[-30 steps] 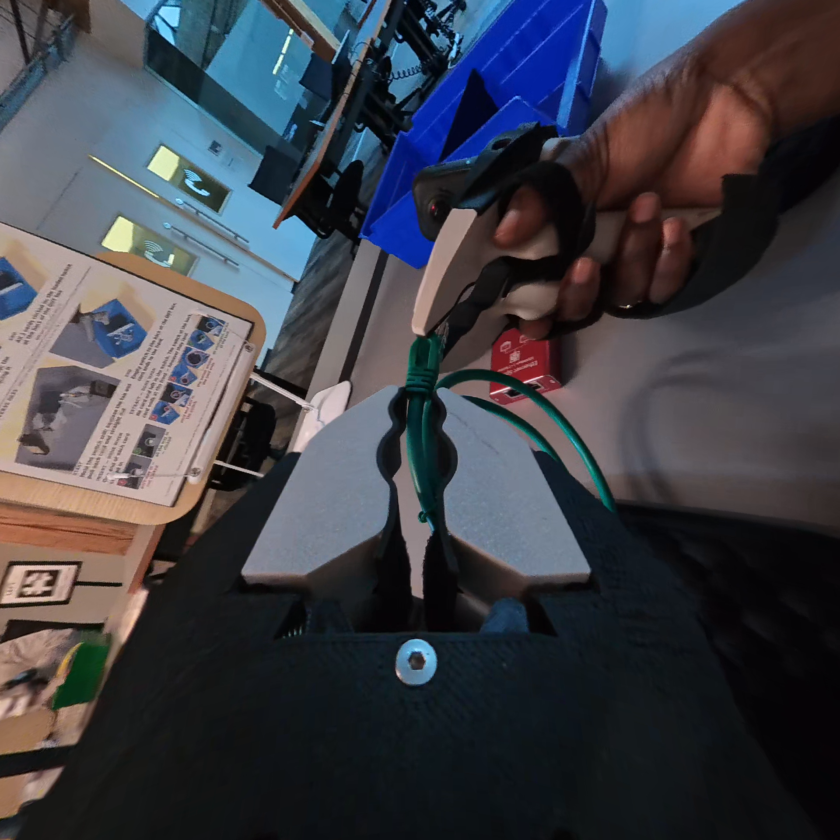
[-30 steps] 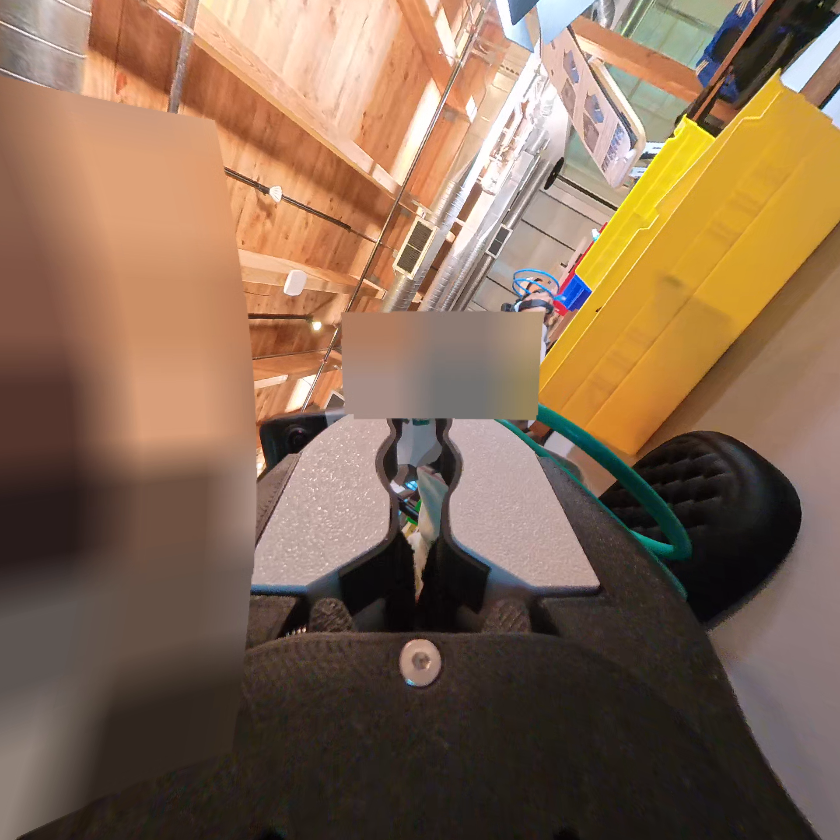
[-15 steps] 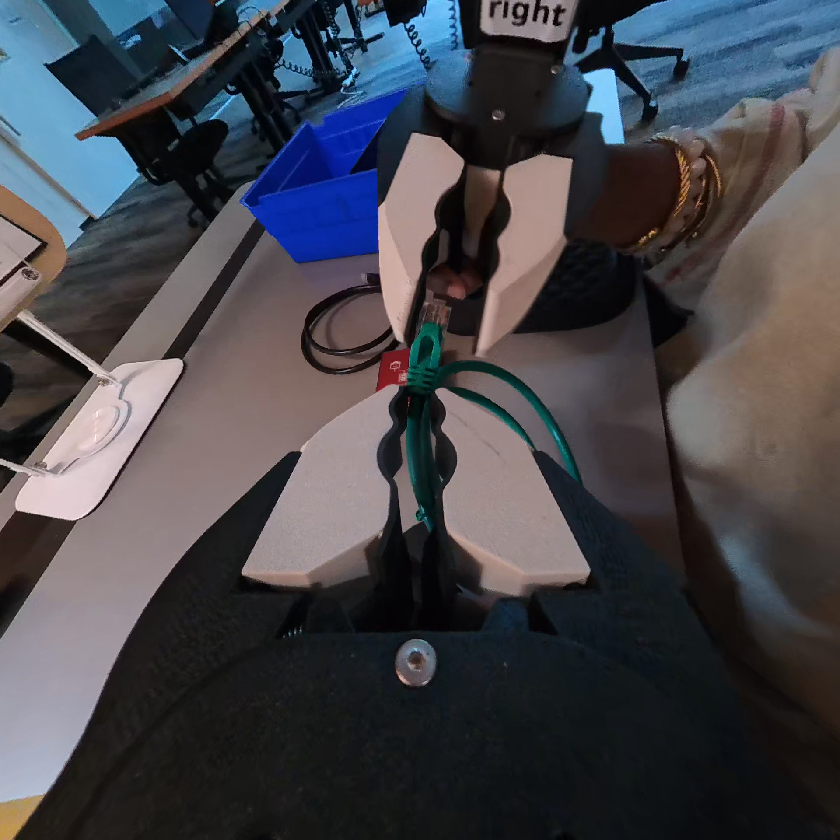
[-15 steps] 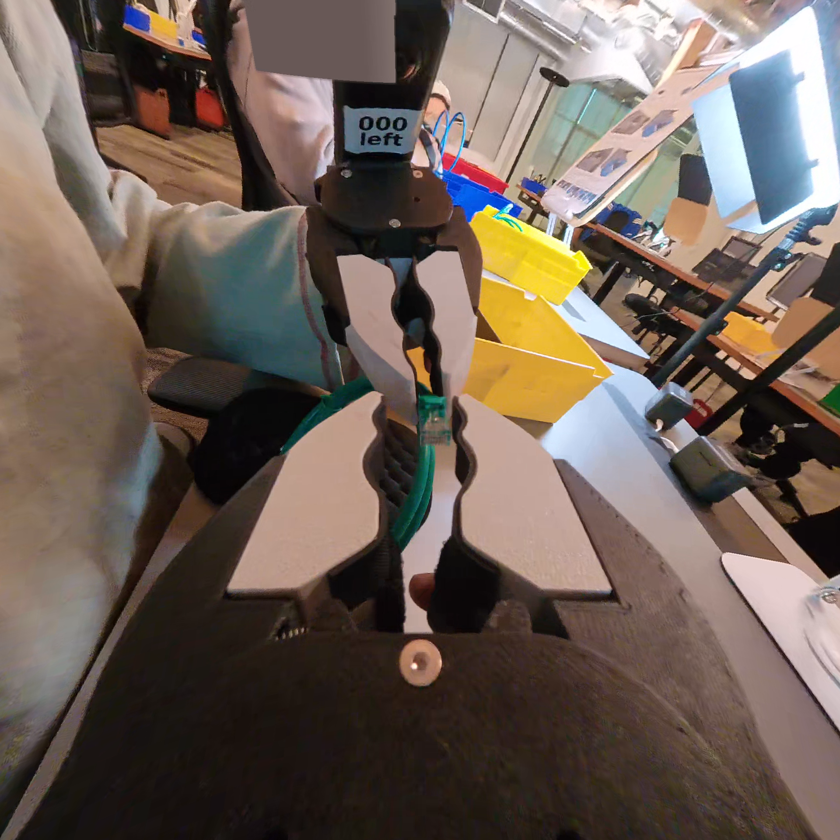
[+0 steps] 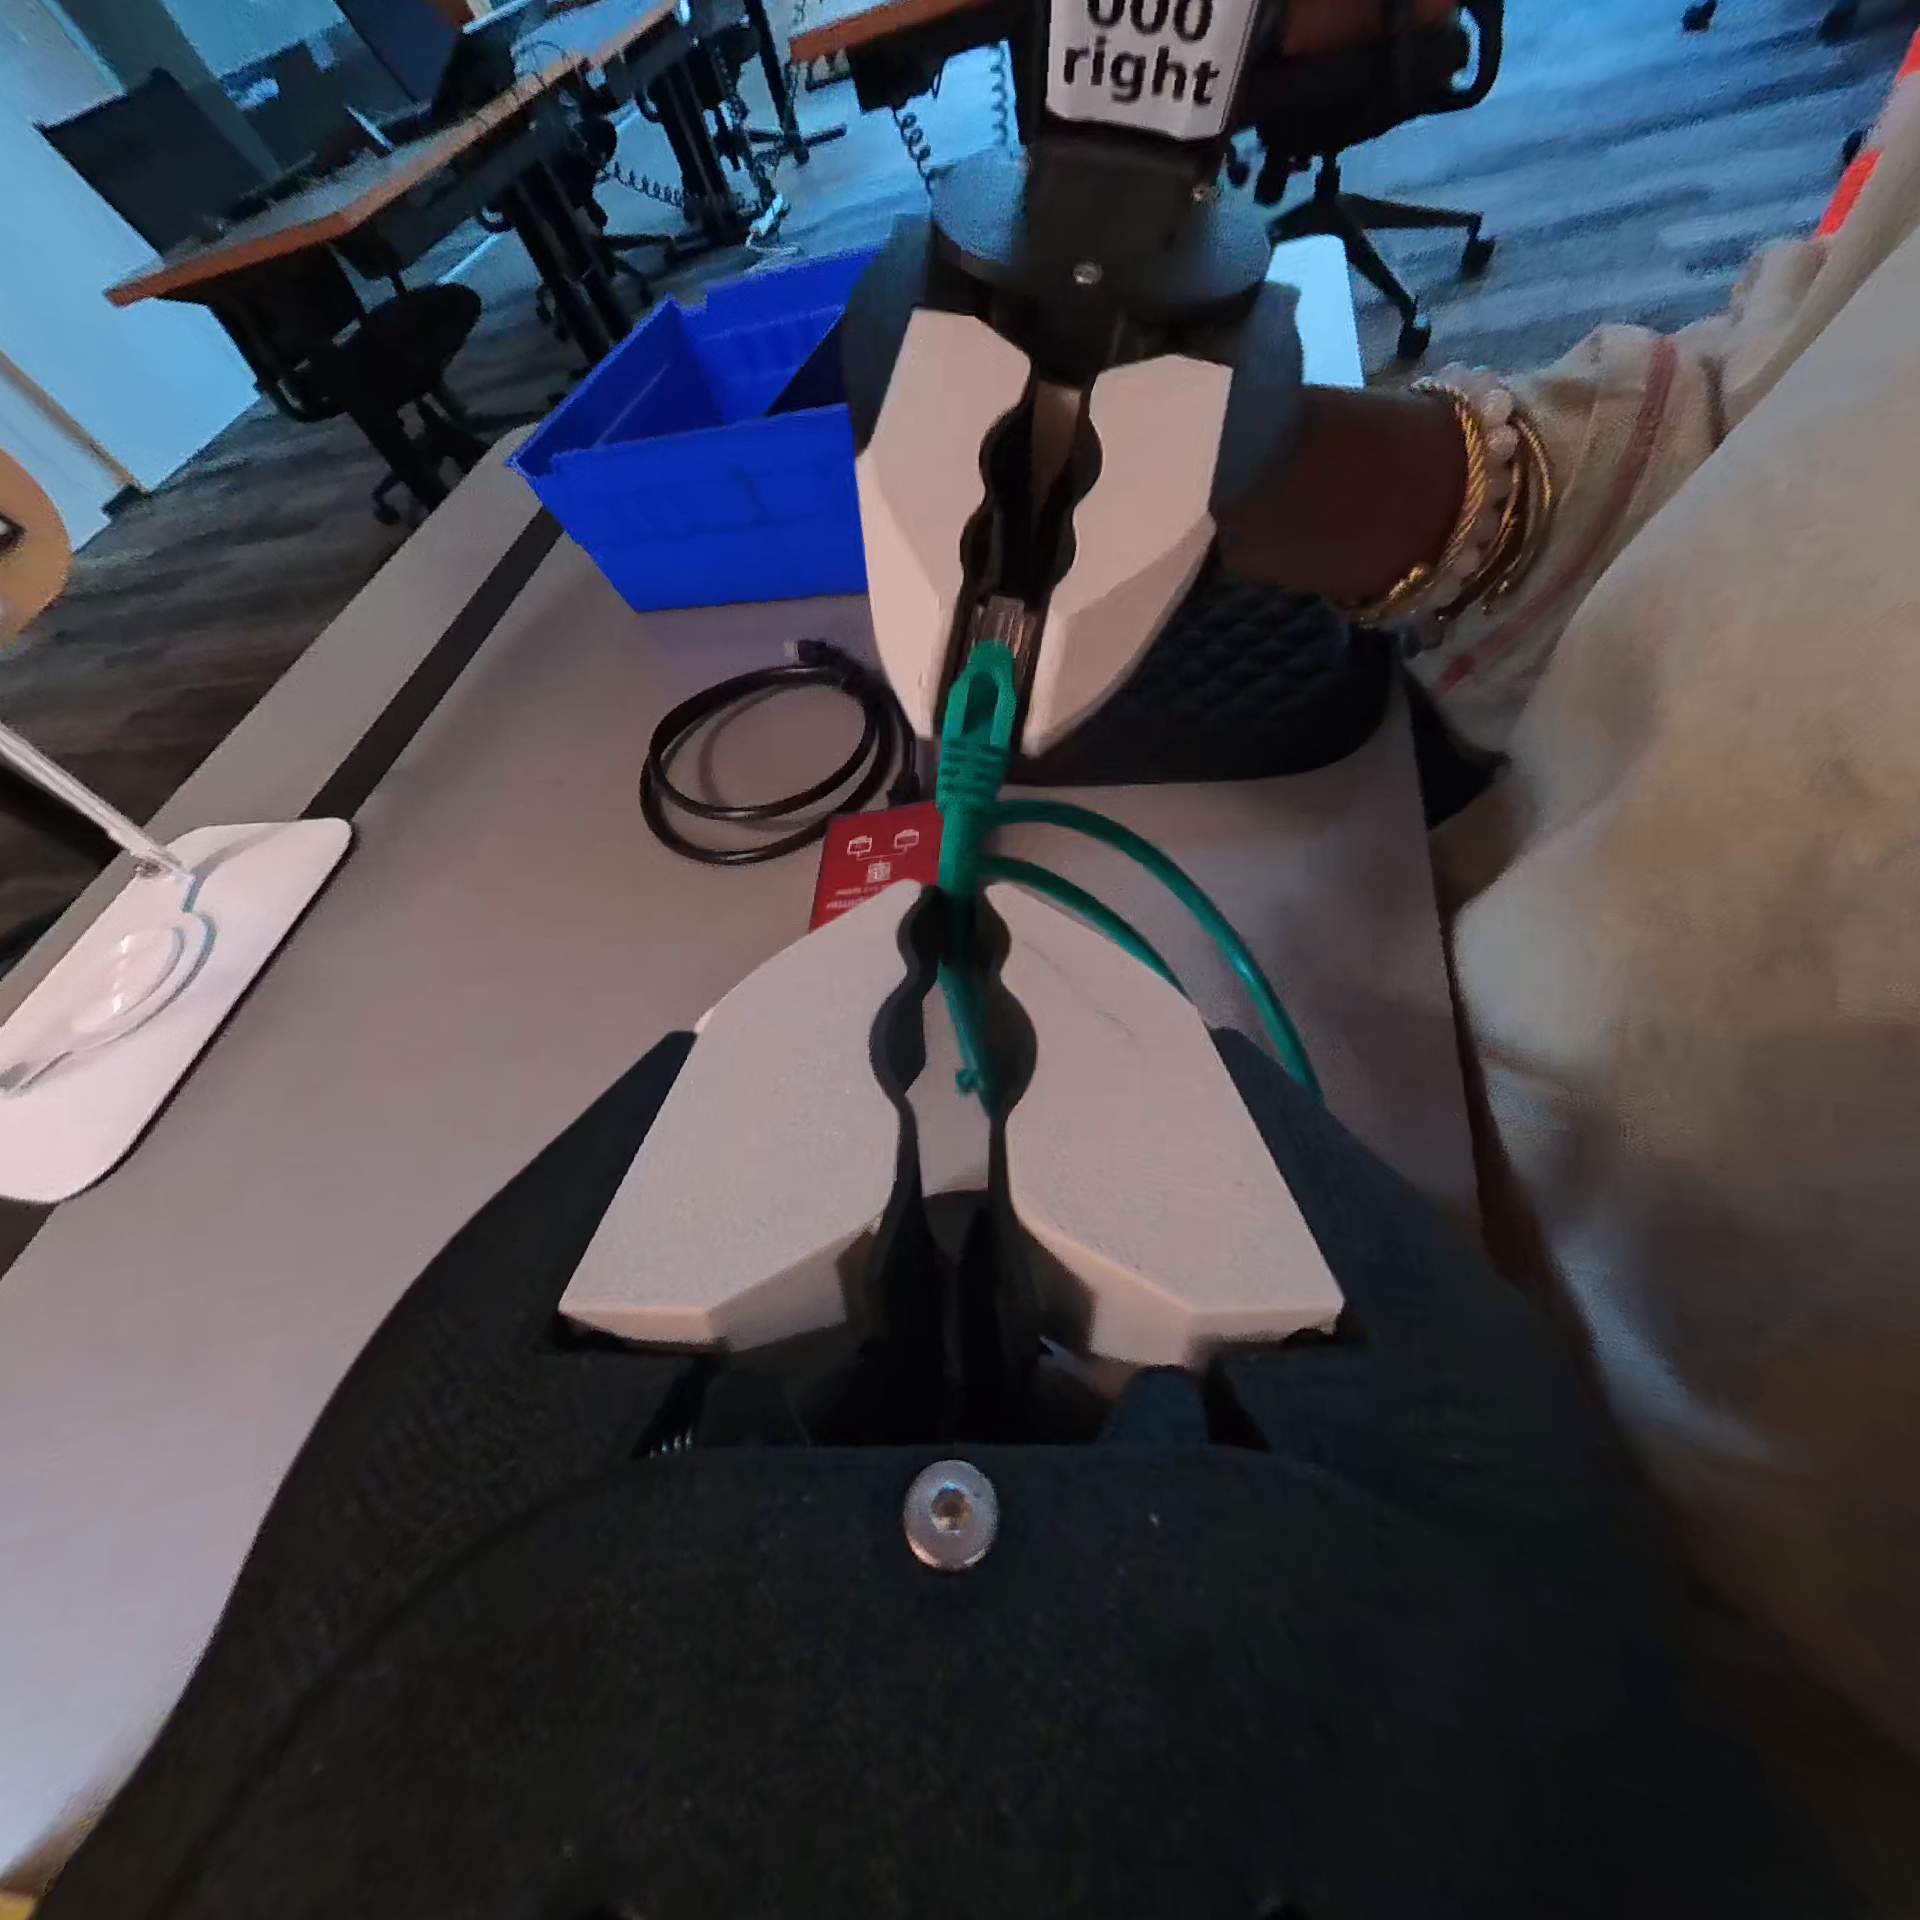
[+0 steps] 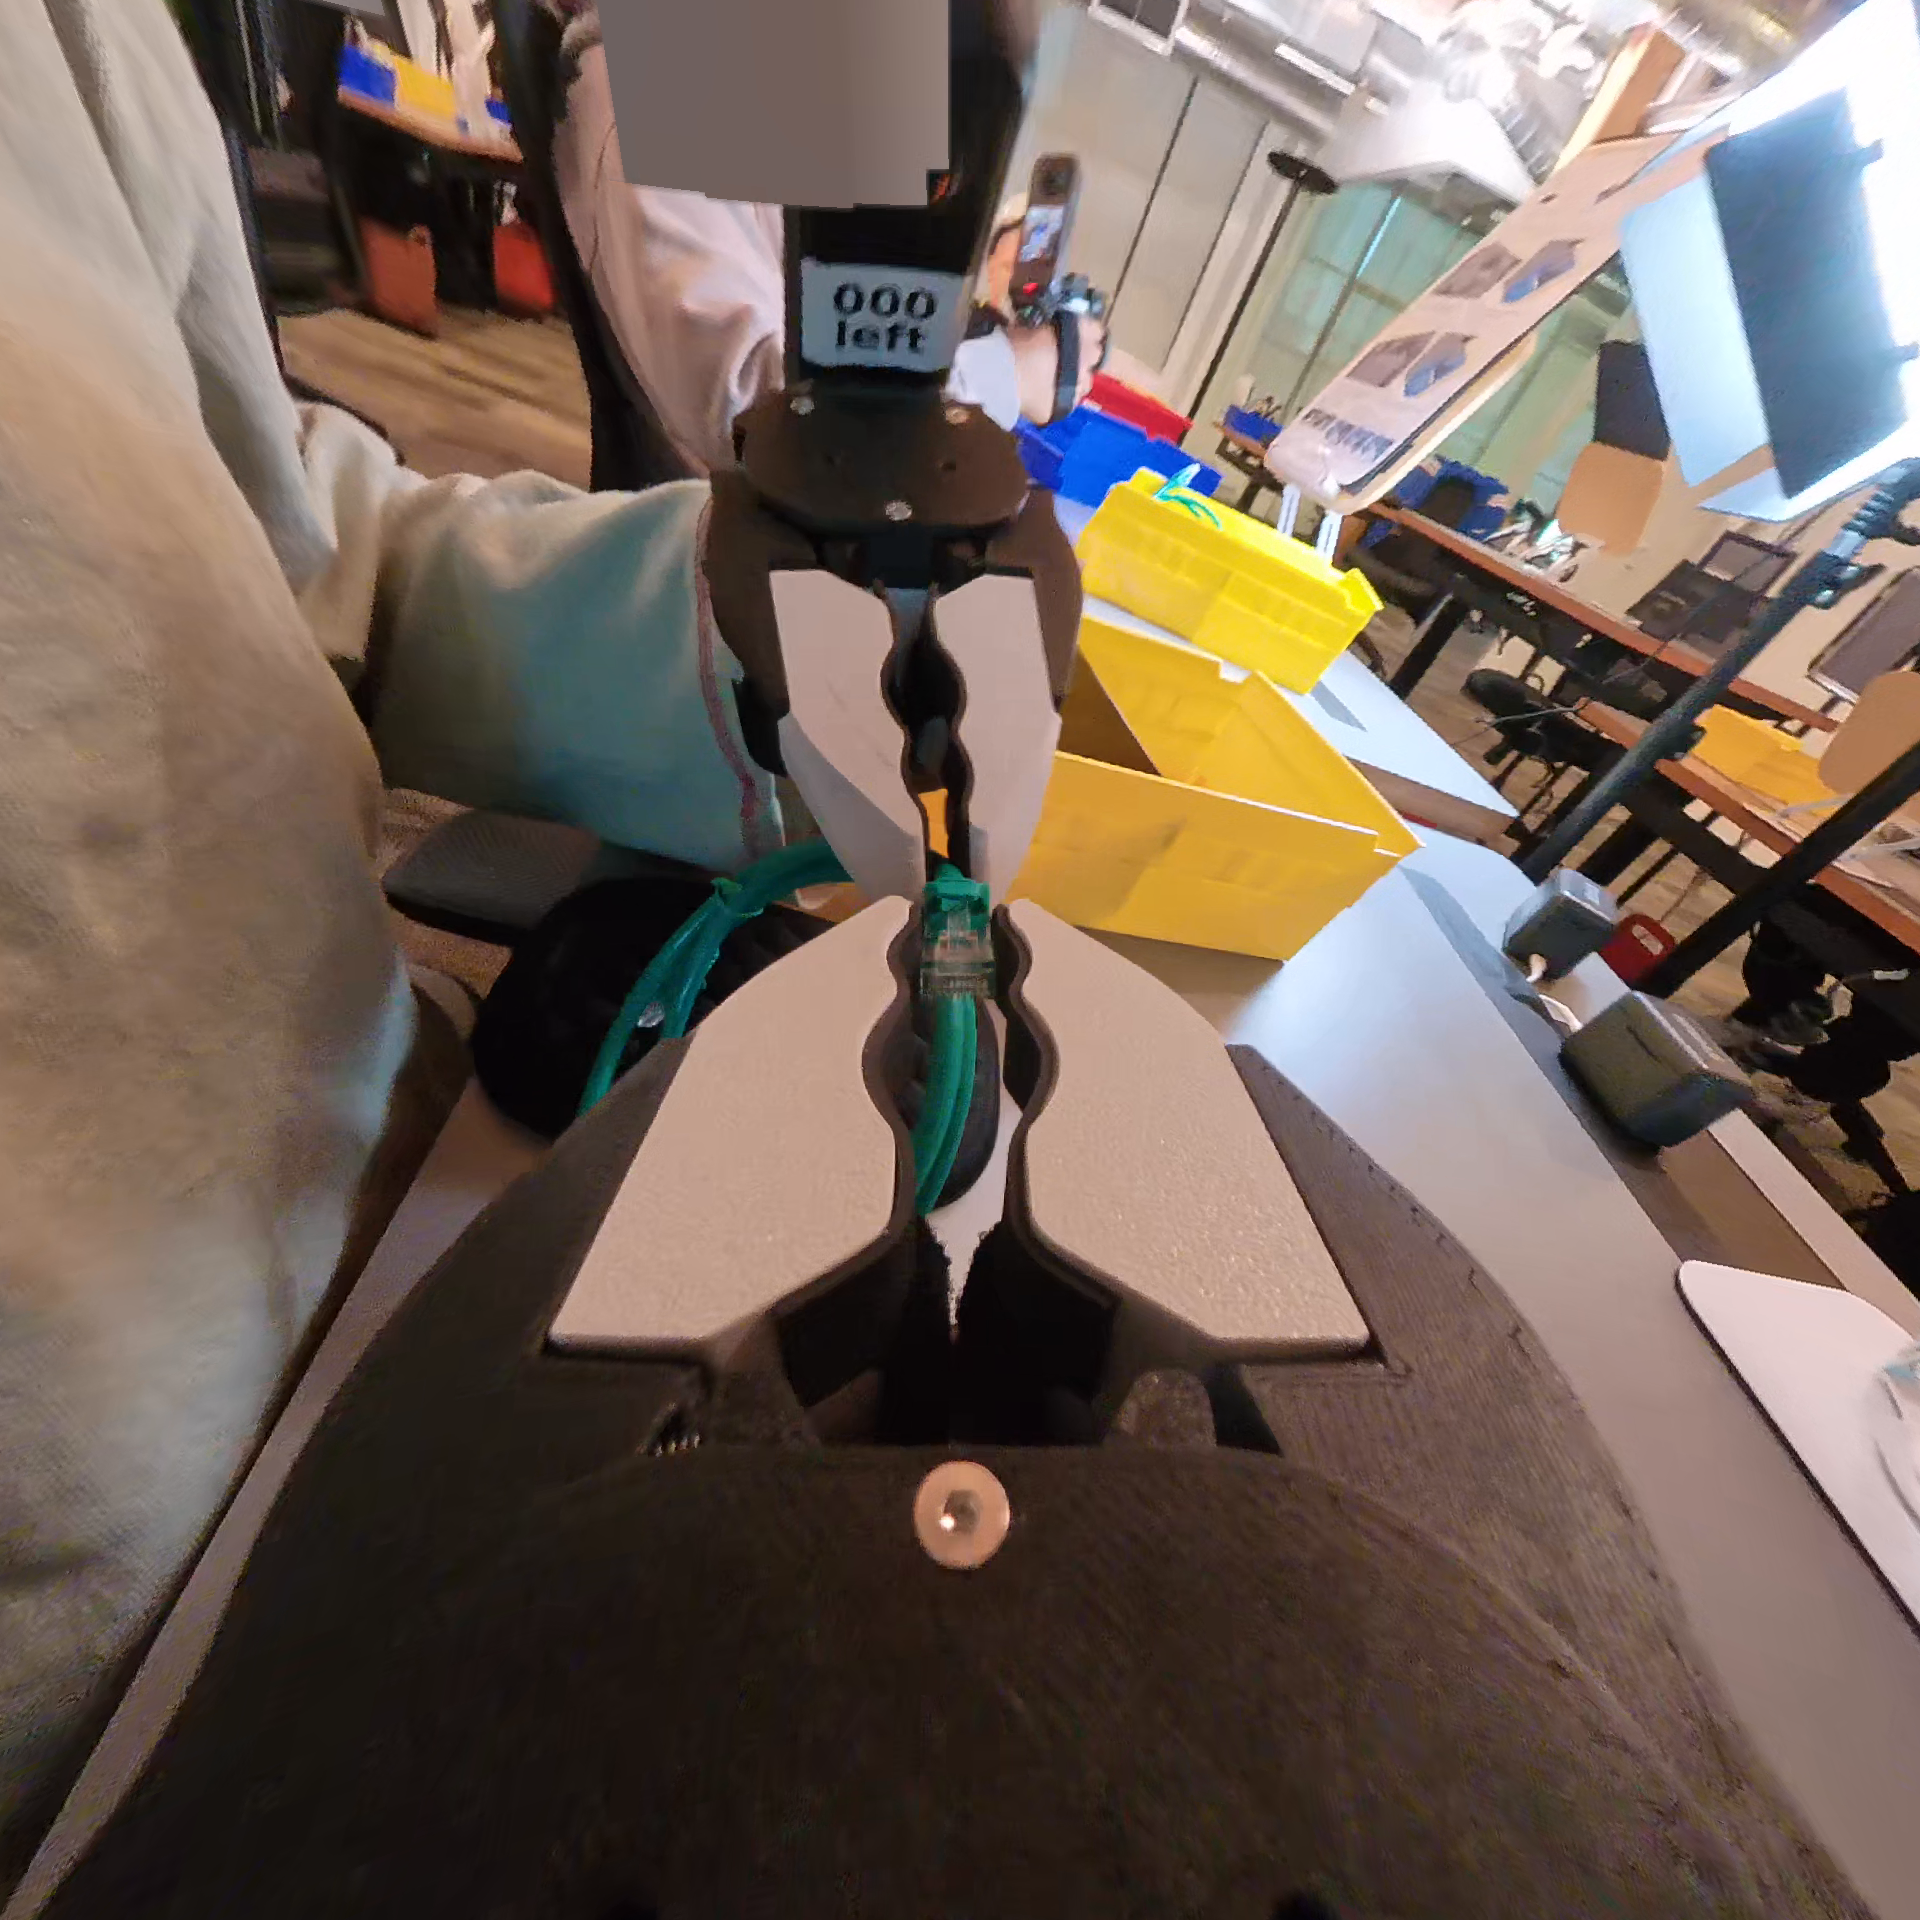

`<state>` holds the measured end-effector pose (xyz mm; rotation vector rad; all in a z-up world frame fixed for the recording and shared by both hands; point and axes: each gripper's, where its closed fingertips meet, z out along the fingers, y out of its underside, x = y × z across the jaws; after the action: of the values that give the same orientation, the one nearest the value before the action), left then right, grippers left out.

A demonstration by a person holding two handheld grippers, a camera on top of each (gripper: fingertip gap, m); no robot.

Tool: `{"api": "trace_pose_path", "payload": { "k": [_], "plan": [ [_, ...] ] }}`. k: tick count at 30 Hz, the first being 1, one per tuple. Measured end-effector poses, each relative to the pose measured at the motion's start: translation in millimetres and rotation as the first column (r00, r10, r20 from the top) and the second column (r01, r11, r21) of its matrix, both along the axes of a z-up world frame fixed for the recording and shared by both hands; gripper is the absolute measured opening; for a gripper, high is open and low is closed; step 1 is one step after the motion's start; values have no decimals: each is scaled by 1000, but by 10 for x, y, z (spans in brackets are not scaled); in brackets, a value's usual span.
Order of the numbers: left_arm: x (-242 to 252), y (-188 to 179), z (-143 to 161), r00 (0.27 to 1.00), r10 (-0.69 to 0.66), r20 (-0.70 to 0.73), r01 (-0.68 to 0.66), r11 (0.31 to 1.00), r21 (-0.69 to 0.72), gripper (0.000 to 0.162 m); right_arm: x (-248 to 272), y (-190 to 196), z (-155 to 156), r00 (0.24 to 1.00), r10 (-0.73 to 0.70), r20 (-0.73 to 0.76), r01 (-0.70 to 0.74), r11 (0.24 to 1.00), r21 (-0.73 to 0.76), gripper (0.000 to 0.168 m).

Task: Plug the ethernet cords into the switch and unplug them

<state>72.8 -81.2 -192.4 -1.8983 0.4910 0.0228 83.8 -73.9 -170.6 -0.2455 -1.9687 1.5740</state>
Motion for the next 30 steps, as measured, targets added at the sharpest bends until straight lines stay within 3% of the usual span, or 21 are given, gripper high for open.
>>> {"api": "trace_pose_path", "payload": {
  "k": [2,5,9,11,12,14,15,16,18,20,22,25,30],
  "plan": [
    [46,-26,14,998,-18,68,17,1000,19,6,39,17,14,1000,26,6,-25,999,-38,13],
    [3,-56,-90,1000,12,15,-11,1000,-23,7,29,29,-43,1000,2,5,-2,1000,-3,13],
    [-27,-147,-30,998,20,57,-19,1000,-20,7,62,137,2,1000,-4,1,4,999,-46,13],
    [-316,-299,-201,988,143,-66,-150,981,-126,1,29,339,101,995,-94,-35,90,991,-96,12],
    [-485,-412,-309,971,196,-137,-218,962,-165,0,85,519,264,991,-116,-70,100,976,-191,12],
    [-286,-398,-112,991,117,66,-113,992,-60,1,256,706,518,989,-79,-124,36,948,-316,12],
    [-201,-352,69,989,78,123,-81,997,20,0,251,675,494,991,-73,-114,40,961,-273,12],
    [-208,-298,229,990,86,111,-97,990,101,0,215,612,435,994,-68,-89,47,976,-214,12],
    [-213,-201,490,993,102,51,-111,967,229,29,164,472,369,998,-33,-52,24,985,-169,13],
    [-88,-77,686,997,67,26,-72,948,309,33,91,391,300,999,-28,-23,24,989,-147,13],
    [74,66,696,1000,14,-15,-9,952,306,34,58,325,258,1000,-11,-4,11,988,-153,13],
    [63,239,454,996,13,-92,7,976,216,33,72,253,257,999,38,14,-35,978,-204,12],
    [136,276,346,999,-52,15,48,980,192,23,128,196,236,996,84,3,-81,969,-232,12]
  ]
}}
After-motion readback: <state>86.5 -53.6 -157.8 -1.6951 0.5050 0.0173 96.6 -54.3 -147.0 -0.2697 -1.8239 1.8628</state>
